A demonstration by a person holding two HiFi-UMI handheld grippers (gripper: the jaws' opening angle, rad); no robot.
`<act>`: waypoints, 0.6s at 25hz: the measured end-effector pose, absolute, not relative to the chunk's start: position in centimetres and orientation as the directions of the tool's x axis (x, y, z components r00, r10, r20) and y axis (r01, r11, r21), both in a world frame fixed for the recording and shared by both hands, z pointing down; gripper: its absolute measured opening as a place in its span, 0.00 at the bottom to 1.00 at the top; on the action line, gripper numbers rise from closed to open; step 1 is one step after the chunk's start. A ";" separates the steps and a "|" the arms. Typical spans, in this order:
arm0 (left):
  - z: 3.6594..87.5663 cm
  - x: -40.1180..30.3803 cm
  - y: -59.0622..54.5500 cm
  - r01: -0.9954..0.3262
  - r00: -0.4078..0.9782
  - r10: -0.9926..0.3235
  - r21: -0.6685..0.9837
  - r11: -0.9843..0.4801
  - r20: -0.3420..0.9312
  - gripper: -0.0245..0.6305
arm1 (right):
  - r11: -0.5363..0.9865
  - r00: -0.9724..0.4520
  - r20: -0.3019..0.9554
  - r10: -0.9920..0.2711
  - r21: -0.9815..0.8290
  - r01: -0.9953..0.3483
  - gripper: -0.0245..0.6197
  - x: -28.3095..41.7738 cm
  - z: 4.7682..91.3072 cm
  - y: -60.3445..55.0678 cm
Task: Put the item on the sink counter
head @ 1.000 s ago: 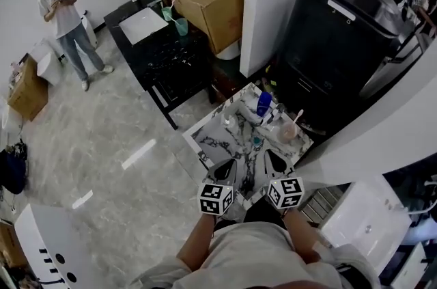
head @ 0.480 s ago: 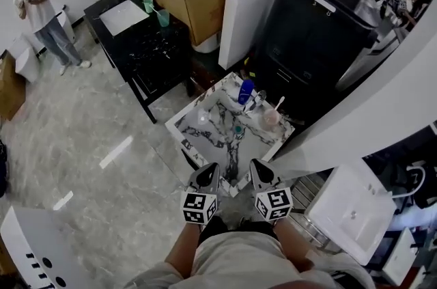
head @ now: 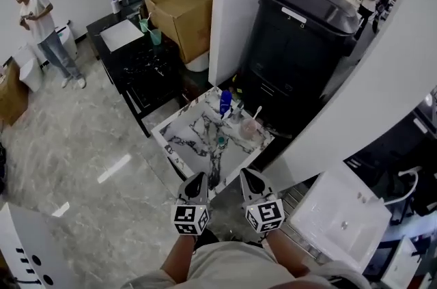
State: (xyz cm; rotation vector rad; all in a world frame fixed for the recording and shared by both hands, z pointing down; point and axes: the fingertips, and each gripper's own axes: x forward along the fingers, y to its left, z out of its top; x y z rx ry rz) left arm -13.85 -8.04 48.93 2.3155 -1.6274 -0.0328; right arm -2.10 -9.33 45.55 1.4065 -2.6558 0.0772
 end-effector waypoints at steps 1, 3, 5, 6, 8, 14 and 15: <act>48.3 -12.9 -7.7 -0.919 0.336 -0.932 0.267 -0.291 0.140 0.05 | 0.565 -0.558 0.129 -0.820 0.022 -0.825 0.04 -1.5 45.0 -8.9; 46.9 -10.5 -6.9 -0.917 0.336 -0.935 0.264 -0.298 0.111 0.05 | 0.573 -0.568 0.098 -0.817 0.034 -0.819 0.04 -0.4 43.8 -8.0; 45.9 -8.1 -5.8 -0.915 0.357 -0.929 0.238 -0.326 0.097 0.05 | 0.582 -0.578 0.073 -0.813 0.054 -0.811 0.04 0.8 42.9 -7.1; 45.7 -7.1 -5.2 -0.916 0.360 -0.928 0.225 -0.333 0.095 0.05 | 0.585 -0.582 0.065 -0.811 0.061 -0.809 0.05 1.5 42.6 -6.6; 45.5 -5.7 -4.0 -0.920 0.353 -0.931 0.215 -0.327 0.097 0.05 | 0.590 -0.587 0.057 -0.807 0.056 -0.805 0.04 2.7 42.3 -5.8; 45.9 -4.5 0.6 -0.953 0.268 -0.954 0.182 -0.242 0.133 0.05 | 0.635 -0.635 0.022 -0.773 0.038 -0.772 0.05 3.8 41.7 -2.7; 45.8 -4.5 1.3 -0.956 0.260 -0.956 0.178 -0.235 0.138 0.05 | 0.640 -0.640 0.020 -0.768 0.025 -0.768 0.04 3.8 41.6 -2.3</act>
